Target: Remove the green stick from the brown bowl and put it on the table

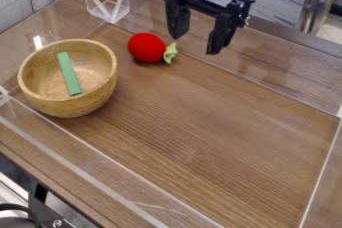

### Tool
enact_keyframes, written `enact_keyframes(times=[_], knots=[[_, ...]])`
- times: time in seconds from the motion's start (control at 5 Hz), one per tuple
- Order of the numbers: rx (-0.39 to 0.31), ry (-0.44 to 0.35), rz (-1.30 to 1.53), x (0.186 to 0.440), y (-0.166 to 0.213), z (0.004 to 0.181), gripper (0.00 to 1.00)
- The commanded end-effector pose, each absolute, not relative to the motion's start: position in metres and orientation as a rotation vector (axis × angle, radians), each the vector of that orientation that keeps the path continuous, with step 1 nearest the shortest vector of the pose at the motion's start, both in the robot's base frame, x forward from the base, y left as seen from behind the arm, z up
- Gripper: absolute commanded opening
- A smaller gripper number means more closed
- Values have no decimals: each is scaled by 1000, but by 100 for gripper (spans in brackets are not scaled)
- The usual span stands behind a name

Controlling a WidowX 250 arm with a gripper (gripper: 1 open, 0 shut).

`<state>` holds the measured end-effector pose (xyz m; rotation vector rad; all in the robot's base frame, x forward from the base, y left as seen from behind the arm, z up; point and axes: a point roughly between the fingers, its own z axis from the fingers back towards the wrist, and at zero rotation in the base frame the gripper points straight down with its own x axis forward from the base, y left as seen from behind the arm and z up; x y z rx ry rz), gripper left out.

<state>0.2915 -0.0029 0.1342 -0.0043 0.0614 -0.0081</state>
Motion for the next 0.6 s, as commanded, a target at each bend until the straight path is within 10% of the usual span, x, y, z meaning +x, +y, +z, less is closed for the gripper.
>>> enact_keyframes(times=[0.0,0.4], knots=[[-6,91,13,295,4,126,100],[-13,40,179,263,90,129,100]])
